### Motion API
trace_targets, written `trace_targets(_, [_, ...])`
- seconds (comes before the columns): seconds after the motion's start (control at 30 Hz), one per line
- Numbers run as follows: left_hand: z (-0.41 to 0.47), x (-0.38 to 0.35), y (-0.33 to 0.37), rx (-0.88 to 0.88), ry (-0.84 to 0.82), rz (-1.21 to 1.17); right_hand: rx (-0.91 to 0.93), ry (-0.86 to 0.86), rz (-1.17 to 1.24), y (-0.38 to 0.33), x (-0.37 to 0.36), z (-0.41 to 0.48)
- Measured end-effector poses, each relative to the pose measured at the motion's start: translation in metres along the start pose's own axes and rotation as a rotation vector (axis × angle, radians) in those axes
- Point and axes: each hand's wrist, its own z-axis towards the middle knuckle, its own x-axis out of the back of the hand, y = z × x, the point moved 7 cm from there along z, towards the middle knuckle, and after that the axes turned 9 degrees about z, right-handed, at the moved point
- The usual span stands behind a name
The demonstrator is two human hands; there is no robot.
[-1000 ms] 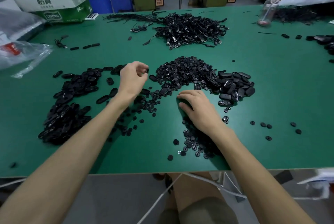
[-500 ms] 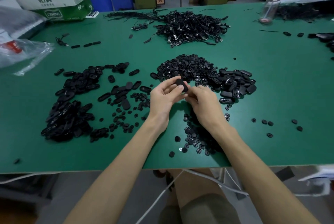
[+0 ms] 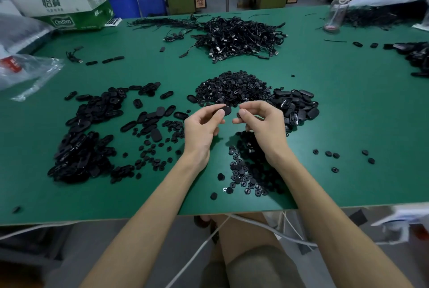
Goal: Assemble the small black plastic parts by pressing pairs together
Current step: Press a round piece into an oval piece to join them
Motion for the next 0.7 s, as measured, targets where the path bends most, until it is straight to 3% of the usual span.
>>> trace_targets(0.4, [0.0028,-0.0008,-0.0026,0.011,0.019,-0.013,-0.013,-0.082,0.068,0.0010,-0.0054,0.0007])
trace_targets(0.7, [0.0037,-0.0009,-0.0043,0.027,0.017,0.023,-0.001,-0.044,0.056,0.0017,-0.0030,-0.0002])
